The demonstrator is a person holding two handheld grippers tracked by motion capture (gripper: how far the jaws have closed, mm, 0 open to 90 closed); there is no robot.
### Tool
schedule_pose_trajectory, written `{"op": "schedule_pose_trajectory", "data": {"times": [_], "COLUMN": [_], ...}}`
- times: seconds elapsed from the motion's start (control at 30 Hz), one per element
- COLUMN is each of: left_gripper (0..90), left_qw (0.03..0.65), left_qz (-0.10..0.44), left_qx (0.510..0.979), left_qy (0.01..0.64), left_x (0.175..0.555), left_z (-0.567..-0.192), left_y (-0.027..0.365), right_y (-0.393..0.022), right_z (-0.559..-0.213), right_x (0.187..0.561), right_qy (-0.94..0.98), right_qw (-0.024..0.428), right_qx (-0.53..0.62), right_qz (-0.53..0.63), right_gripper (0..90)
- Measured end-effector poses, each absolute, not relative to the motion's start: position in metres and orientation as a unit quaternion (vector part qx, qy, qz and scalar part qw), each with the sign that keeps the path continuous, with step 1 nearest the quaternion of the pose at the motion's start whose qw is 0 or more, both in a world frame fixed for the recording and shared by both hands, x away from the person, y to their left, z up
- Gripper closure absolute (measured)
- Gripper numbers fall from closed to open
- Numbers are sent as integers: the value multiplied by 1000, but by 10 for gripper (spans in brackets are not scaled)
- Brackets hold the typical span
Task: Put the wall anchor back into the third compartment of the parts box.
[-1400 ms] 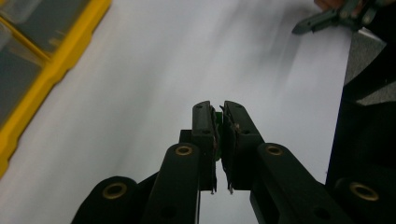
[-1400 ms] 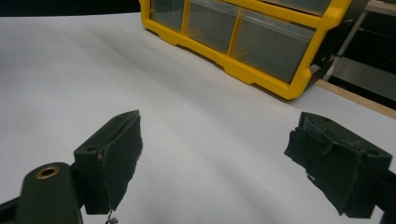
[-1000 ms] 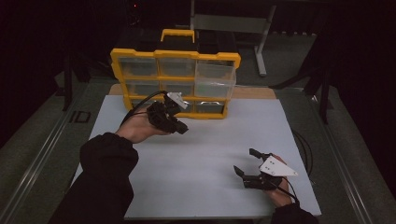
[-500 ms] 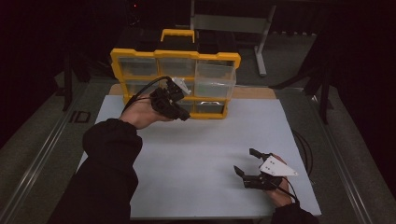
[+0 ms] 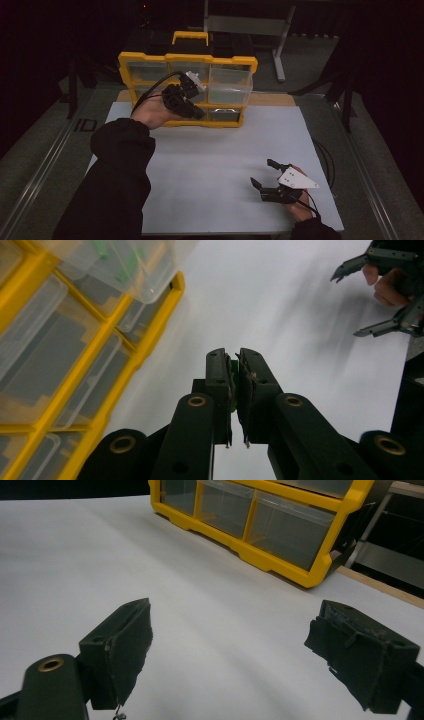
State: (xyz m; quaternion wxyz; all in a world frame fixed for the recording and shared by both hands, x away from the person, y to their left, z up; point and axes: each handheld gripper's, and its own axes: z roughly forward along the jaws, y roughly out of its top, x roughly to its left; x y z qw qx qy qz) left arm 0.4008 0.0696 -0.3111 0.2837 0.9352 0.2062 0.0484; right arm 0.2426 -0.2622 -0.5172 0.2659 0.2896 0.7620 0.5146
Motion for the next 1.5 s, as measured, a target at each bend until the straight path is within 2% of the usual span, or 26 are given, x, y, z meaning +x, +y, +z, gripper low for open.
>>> {"op": "schedule_pose_trajectory", "data": {"times": [1.5], "left_gripper": [846], "left_qw": [287], "left_qz": [56], "left_qx": [939], "left_qy": [179], "left_x": [423], "left_z": [-259], "left_y": [38], "right_y": [-265], "right_z": [-518], "right_x": [245], "right_qy": [758], "right_qw": [259], "right_qx": [296], "right_qz": [520], "right_gripper": [152]}}
